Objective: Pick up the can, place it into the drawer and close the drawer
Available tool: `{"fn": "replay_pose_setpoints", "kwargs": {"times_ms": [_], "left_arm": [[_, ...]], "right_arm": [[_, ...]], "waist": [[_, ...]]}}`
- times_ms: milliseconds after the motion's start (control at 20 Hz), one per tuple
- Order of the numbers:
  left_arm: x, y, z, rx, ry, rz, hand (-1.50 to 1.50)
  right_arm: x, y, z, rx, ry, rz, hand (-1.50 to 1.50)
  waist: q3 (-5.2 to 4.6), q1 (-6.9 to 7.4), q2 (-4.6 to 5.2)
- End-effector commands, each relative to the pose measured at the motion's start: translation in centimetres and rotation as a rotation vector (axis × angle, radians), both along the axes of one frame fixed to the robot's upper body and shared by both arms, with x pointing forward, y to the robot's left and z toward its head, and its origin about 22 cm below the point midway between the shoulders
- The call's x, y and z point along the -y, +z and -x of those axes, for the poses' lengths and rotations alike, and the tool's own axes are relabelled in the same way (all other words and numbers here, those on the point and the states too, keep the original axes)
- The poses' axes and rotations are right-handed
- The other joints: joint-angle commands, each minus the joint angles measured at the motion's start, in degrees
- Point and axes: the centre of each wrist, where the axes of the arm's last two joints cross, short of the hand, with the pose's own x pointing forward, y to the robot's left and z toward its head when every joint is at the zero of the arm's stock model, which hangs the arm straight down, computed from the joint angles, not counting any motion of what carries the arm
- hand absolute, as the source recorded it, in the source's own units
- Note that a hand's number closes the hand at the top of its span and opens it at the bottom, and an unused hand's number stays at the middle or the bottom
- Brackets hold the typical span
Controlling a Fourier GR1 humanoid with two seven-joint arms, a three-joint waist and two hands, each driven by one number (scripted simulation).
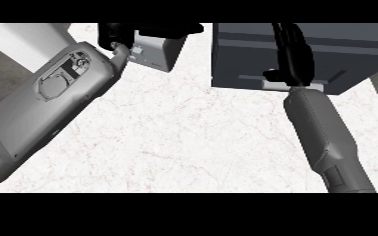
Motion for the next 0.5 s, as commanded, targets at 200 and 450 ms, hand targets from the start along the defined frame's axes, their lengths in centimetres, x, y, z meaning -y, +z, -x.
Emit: {"fn": "replay_pose_setpoints", "kwargs": {"times_ms": [200,450], "left_arm": [[-1.7,-1.7,1.7,0.000,-0.008,-0.009,-1.50],[-2.7,-2.1,1.8,-0.012,-0.013,-0.009,-1.50]], "right_arm": [[-2.5,-0.4,-1.9,0.002,-0.002,-0.023,-1.50],[-1.9,4.1,-4.2,0.033,-0.013,-0.025,-1.50]], "waist": [[0.67,1.01,1.15],[0.67,0.97,1.46]]}}
